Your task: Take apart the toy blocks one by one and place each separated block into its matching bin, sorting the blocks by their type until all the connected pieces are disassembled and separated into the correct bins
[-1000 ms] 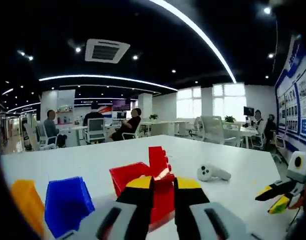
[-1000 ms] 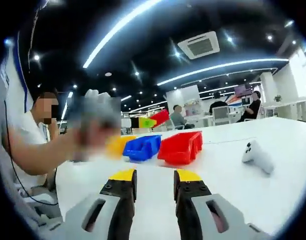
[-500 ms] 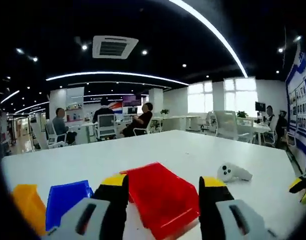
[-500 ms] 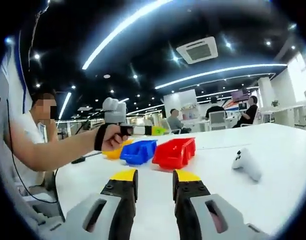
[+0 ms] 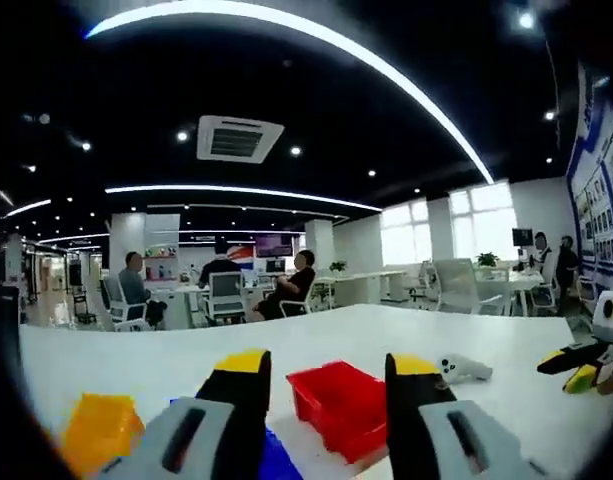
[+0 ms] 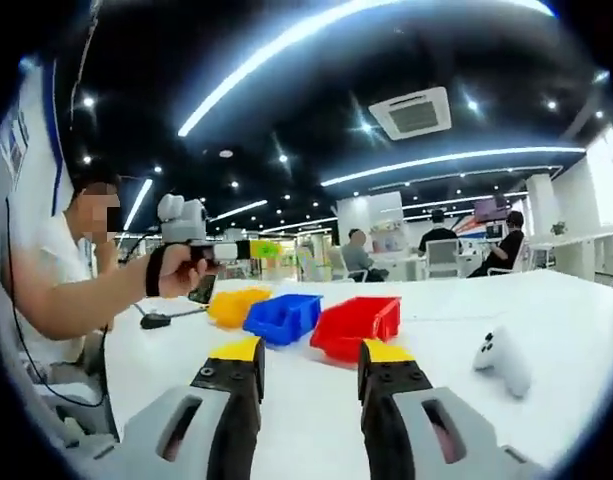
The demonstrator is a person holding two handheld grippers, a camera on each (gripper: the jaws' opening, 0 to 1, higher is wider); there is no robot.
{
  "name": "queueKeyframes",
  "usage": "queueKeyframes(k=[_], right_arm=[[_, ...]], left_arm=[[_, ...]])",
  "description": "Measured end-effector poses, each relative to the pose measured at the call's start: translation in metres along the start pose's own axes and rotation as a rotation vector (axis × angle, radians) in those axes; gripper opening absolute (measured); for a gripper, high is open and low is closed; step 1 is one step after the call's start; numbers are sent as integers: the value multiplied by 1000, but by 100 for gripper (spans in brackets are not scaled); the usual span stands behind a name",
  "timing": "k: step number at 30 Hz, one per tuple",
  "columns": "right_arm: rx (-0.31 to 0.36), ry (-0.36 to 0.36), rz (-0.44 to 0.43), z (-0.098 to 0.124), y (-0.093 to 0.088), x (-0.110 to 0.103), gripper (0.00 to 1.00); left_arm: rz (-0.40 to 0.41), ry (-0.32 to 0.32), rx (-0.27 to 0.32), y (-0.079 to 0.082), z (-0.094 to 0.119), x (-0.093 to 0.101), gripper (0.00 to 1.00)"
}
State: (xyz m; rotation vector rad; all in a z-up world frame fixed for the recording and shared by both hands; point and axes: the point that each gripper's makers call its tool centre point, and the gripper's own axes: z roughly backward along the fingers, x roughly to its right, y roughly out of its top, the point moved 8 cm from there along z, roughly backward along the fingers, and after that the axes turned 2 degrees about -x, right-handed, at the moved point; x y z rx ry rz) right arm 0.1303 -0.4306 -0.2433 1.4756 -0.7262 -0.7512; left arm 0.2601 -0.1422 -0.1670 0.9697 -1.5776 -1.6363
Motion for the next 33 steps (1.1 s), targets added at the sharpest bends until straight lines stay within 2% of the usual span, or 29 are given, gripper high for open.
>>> queueKeyframes(k=[5,8,11,14,18,21,26,28,33], right_arm=[[26,19,6,-16,6,-2,35],[17,34,29,-24,10,-6,35],[27,53,43,-30,11,-8,33],[18,54,51,-35,10,-8,33],[5,61,50,-36,8,-10,33],[-3,75,52,-36,4,-14,32],[-12,69,47,-34,-2,-16,32],[-21,77,48,-33,-6,-19,32],[-49,85,57,-28,-11,-21,32]], left_arm=[[-17,11,45,8,38,-10,47],[-9,21,55,8,59,-16,47],[3,36,88,1,84,-19,44],[13,35,90,-9,100,-17,44],[31,34,88,-21,111,-13,44],[77,-4,56,-43,118,-2,43],[69,-16,44,-62,123,7,43],[103,-33,29,-71,124,11,42],[150,-42,4,-83,124,14,42]])
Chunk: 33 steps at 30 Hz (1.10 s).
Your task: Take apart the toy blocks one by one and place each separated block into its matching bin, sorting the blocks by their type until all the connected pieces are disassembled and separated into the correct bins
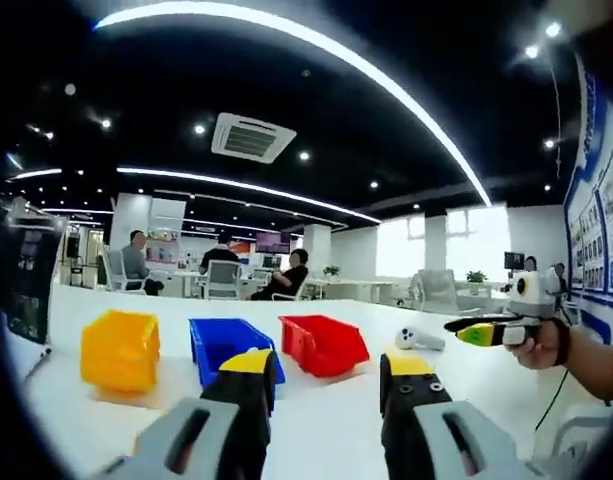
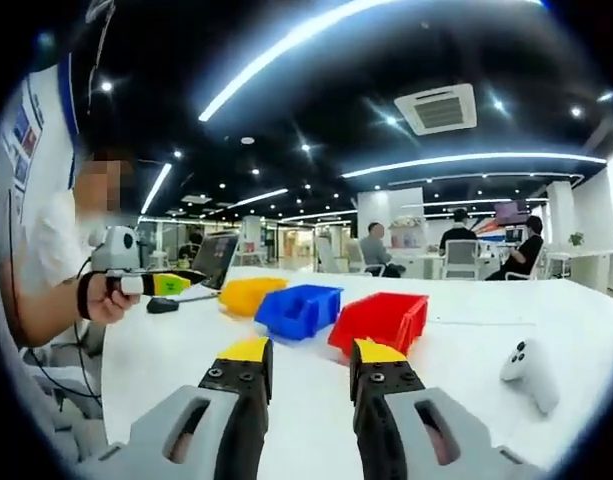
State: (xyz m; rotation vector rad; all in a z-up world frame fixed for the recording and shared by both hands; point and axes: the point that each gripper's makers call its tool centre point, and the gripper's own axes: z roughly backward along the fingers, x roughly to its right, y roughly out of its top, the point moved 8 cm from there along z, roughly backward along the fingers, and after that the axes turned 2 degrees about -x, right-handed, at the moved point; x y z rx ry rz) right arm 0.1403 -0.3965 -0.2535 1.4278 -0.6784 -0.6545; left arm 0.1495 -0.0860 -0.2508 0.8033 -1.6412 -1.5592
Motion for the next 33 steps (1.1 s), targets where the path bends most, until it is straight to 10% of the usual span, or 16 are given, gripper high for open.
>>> queueKeyframes(k=[33], right_arm=[[-1,-13,-17,8,0,-6,30]], left_arm=[[-13,-86,18,10,12,17,36]])
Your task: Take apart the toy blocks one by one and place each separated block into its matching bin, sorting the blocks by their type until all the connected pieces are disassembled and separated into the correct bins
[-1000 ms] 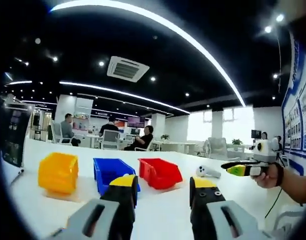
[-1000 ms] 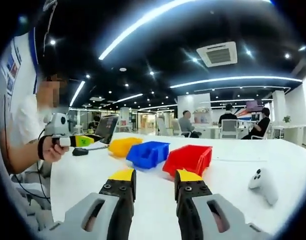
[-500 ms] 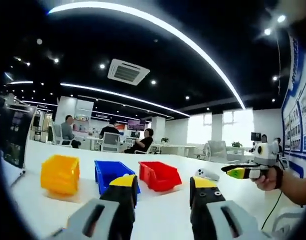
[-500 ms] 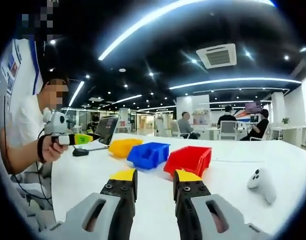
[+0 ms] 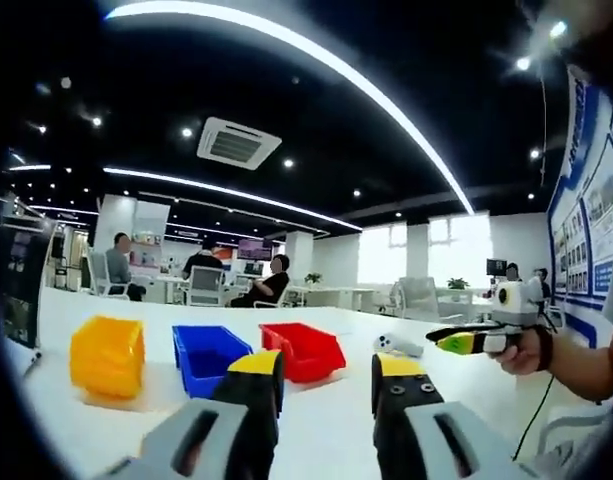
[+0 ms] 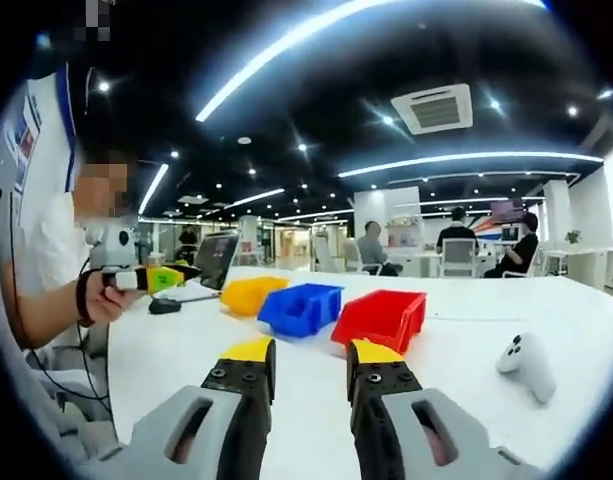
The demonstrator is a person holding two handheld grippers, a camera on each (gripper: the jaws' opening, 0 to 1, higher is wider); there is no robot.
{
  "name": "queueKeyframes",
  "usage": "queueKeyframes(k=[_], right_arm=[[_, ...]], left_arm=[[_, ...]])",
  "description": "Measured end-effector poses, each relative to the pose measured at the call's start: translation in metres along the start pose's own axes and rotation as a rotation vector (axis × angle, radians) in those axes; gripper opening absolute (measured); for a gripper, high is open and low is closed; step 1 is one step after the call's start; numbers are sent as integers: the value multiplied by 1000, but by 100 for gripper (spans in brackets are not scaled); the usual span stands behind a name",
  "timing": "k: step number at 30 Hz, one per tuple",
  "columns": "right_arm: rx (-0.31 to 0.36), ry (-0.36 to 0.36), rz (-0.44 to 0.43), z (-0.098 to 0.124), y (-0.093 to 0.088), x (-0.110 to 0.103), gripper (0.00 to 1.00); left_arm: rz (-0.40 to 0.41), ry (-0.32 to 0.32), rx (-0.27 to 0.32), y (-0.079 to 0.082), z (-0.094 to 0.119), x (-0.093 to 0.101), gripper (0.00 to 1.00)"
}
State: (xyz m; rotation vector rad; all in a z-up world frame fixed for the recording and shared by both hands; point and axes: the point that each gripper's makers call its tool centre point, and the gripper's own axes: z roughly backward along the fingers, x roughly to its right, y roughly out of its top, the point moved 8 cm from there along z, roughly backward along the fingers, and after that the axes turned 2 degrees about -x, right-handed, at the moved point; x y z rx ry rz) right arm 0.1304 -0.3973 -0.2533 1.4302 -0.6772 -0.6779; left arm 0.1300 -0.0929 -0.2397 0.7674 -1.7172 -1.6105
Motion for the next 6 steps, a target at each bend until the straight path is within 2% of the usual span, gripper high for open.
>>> queueKeyframes(k=[2,6], right_arm=[[-4,3,-6,0,-1,2,30],[9,28,-39,-1,-4,4,30]], left_arm=[[-6,-3,-12,-1,-1,1,36],[-37,0,6,1,0,3,38]])
